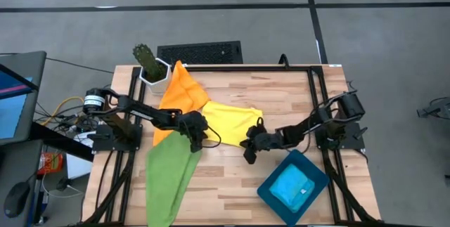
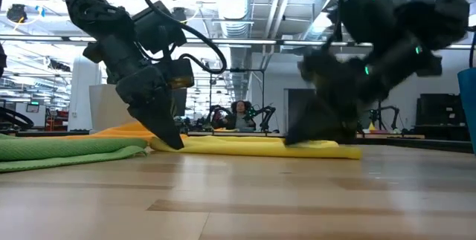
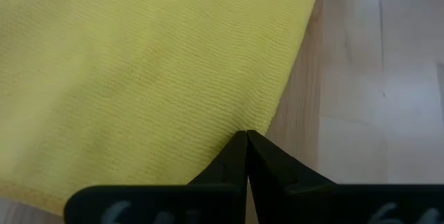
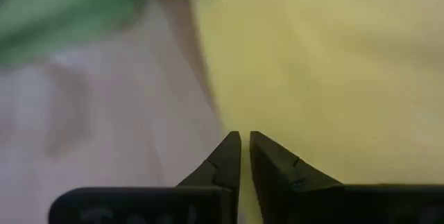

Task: Fold microfiber towels
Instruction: Fold the yellow microfiber towel

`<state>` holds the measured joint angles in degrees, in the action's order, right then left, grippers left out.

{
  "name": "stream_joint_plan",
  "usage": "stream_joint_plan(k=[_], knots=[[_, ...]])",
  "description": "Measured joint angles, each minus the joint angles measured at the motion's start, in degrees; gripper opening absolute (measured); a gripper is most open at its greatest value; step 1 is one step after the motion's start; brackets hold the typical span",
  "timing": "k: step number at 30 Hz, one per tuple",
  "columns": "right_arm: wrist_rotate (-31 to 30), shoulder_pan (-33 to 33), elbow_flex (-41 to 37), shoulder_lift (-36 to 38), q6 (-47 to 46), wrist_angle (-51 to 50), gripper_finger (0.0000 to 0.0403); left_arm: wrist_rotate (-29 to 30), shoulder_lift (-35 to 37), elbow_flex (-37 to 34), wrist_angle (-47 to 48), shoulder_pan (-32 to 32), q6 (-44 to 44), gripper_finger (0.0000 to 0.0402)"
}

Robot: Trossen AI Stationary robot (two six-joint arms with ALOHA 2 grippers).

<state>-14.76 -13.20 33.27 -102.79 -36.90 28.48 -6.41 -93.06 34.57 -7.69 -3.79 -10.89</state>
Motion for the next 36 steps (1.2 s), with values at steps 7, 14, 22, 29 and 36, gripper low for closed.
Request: stream_joint_plan(k=[7, 14, 22, 29, 36], knots=[[-0.09, 0.01, 0.25, -0.07, -3.06, -5.10, 0.0058, 2.77, 0.00, 0.00, -0.70, 0.39, 3.36, 0.0000], [-3.65, 6.02, -0.02, 4.98, 1.39, -14.79, 0.0058, 4.76, -0.02, 1.86, -2.98, -5.98, 9.41, 0.0000], [-3.04, 11.73, -0.13, 14.24, 7.73, -18.67, 0.0058, 1.16, 1.44, 9.15, 1.04, -13.63, 9.99, 0.0000], [-2.87, 11.44, -0.03, 24.54, 8.41, -35.03, 0.0060, -6.94, 3.40, 13.44, -4.85, -12.89, 7.25, 0.0000], [-0.19, 11.46, -0.12, 26.82, 5.61, -48.61, 0.0100, -7.81, -4.69, 13.44, -18.29, -10.19, 5.76, 0.0000]])
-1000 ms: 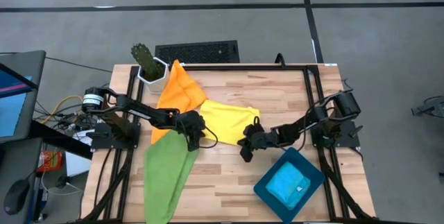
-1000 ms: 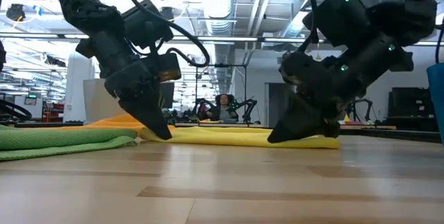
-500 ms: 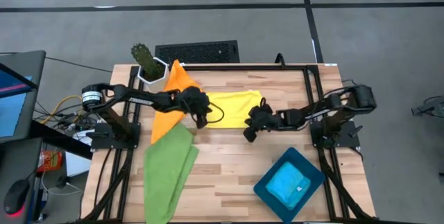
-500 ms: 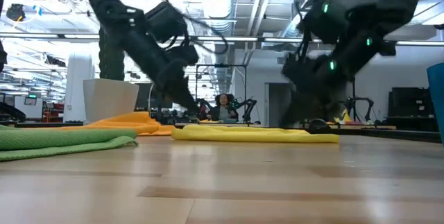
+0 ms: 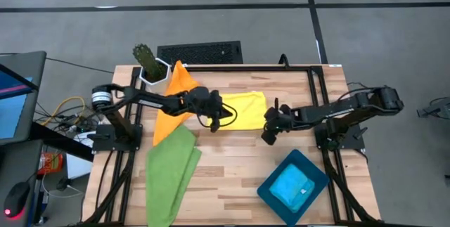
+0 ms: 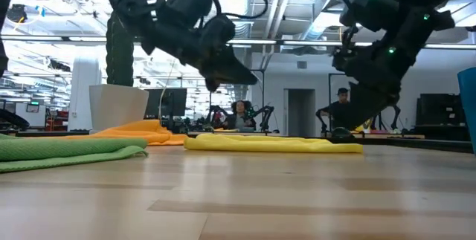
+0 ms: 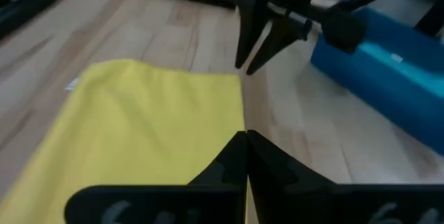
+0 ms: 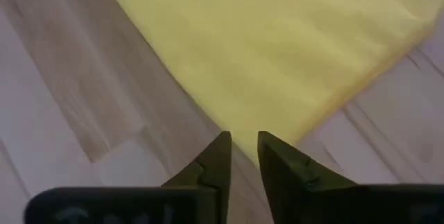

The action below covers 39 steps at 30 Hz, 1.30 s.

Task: Fold microfiber towels
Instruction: Fold the yellow microfiber towel

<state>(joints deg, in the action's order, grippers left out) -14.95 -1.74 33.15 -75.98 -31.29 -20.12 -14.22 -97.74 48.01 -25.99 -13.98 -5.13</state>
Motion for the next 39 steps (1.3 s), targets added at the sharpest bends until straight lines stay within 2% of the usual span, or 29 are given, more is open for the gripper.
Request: stream_joint_plan(k=[5, 11, 16, 21, 26, 29, 33, 39], knots=[[0.07, -0.39, 0.01, -5.04, -0.63, 0.66, 0.0122, -0.82, -7.69, 2.59, -1.67, 0.22, -1.68, 0.0000], [0.93, -0.74, -0.37, -9.07, -4.32, 0.95, 0.0128, -5.45, -13.43, 6.38, -0.70, 0.22, -1.60, 0.0000], [3.88, -1.70, -0.23, -3.58, -5.93, -2.48, 0.0124, -5.96, -14.06, 7.54, -0.32, 0.24, 0.13, 0.0000], [2.39, -0.93, 0.17, 4.27, -5.97, -2.42, 0.0120, -6.50, -14.06, 9.75, -0.57, 0.22, 1.00, 0.0000], [2.84, 0.66, 0.20, 5.64, -5.89, -5.93, 0.0126, -6.97, -14.04, 11.15, -0.61, 0.83, 2.77, 0.0000], [3.22, 0.50, -0.21, 4.12, -3.25, -7.67, 0.0134, -6.05, -14.57, 11.17, -1.02, 1.79, 5.19, 0.0000], [3.23, -0.42, -2.13, 2.83, 4.00, -4.13, 0.0144, -4.91, -18.02, 11.51, -3.58, 2.84, 3.77, 0.0000], [3.75, -0.42, -3.91, 1.77, 10.59, -1.81, 0.0154, -4.74, -23.67, 13.74, -4.20, 3.21, -3.85, 0.0000]])
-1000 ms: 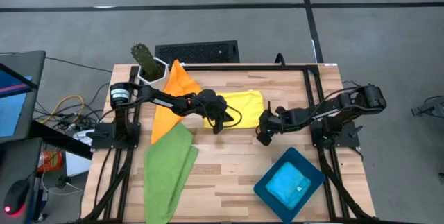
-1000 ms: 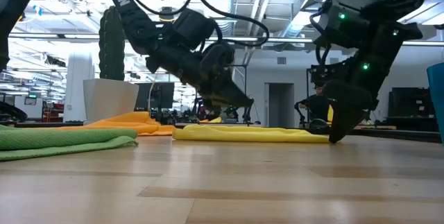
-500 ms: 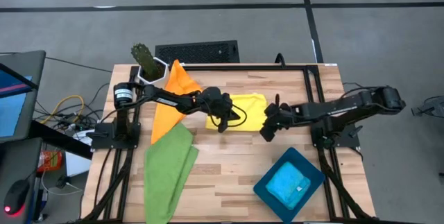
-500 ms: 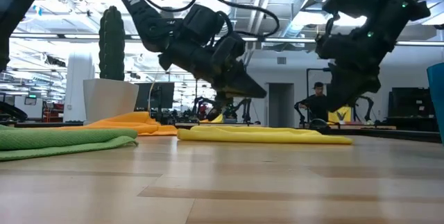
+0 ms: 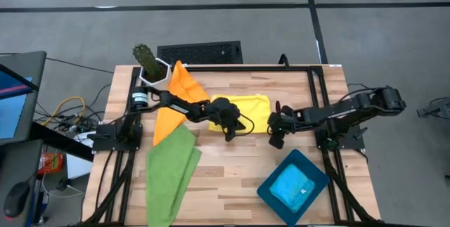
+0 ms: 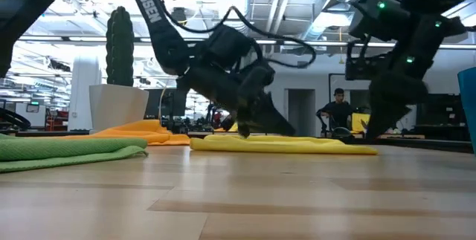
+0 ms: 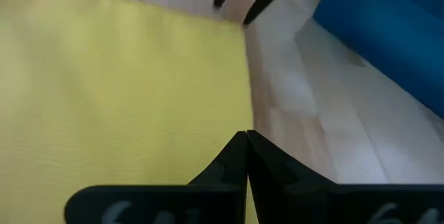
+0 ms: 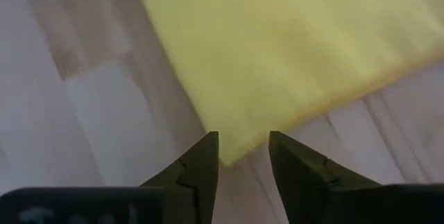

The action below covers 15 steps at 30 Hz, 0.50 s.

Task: Fold microfiber towels
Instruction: Fold the yellow microfiber towel

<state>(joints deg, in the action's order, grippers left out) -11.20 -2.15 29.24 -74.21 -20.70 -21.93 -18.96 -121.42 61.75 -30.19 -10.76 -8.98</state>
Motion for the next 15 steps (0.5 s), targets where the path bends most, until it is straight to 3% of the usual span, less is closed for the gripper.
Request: stream_joint_plan(k=[5, 15], knots=[[3.26, 0.00, -2.80, -0.20, 4.63, 5.61, 0.0155, 0.47, -2.61, 1.52, -0.22, 0.02, -2.14, 0.0000], [3.36, -0.02, -5.53, 0.04, 4.39, 5.80, 0.0124, 3.34, -2.61, 1.50, 1.34, 0.95, -1.75, 0.0000]])
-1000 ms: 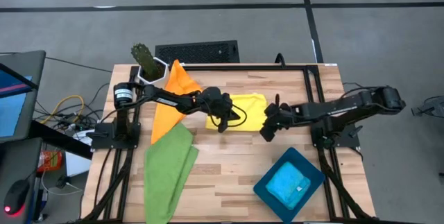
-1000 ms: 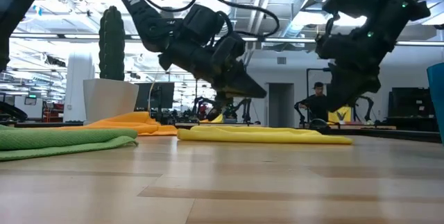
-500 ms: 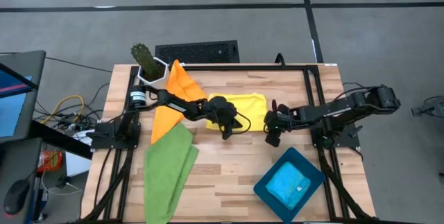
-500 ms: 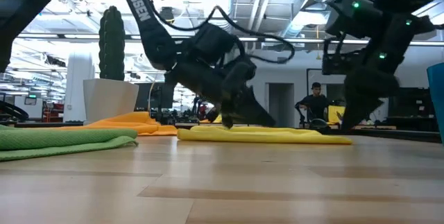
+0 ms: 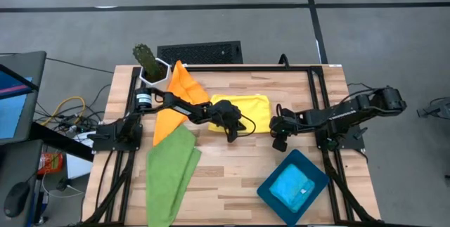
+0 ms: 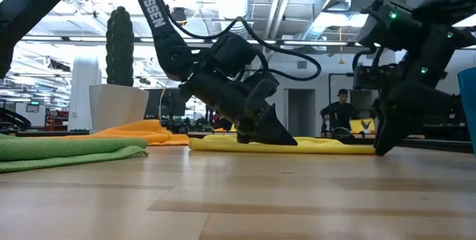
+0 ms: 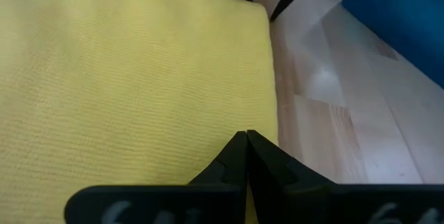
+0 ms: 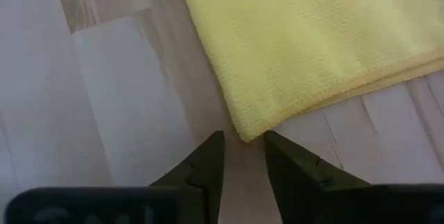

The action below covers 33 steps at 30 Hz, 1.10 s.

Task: Fold microfiber towels
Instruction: Fold the yellow microfiber towel

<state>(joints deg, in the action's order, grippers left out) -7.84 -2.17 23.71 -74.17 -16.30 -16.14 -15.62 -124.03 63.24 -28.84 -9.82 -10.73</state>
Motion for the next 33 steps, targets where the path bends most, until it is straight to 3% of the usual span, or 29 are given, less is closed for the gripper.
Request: stream_joint_plan(k=[6, 11, 17, 25, 30, 33], knots=[[0.29, 0.00, 1.53, -0.11, 0.60, -1.78, 0.0077, 0.03, 0.00, 0.00, 0.37, 0.30, 0.36, 0.0000], [0.45, 0.02, 6.91, 2.76, 1.72, -9.53, 0.0075, -0.88, 0.09, 0.00, 1.15, 0.29, 0.86, 0.0000], [0.68, -0.09, 7.87, 4.24, 8.35, -2.89, 0.0104, -1.28, 0.09, -0.02, 1.15, 0.32, 1.38, 0.0000], [0.85, 0.59, 7.51, -4.69, 15.94, -1.00, 0.0175, -1.57, 0.09, -0.04, 1.33, 0.36, 1.88, 0.0000], [1.99, 0.81, 7.86, -9.48, 16.82, -0.85, 0.0185, -1.57, 0.09, -0.04, 1.45, 0.41, 1.98, 0.0000], [1.62, 0.84, 7.99, -10.25, 16.34, -1.15, 0.0171, -1.59, 0.09, -0.07, 1.47, 0.41, 2.00, 0.0000]])
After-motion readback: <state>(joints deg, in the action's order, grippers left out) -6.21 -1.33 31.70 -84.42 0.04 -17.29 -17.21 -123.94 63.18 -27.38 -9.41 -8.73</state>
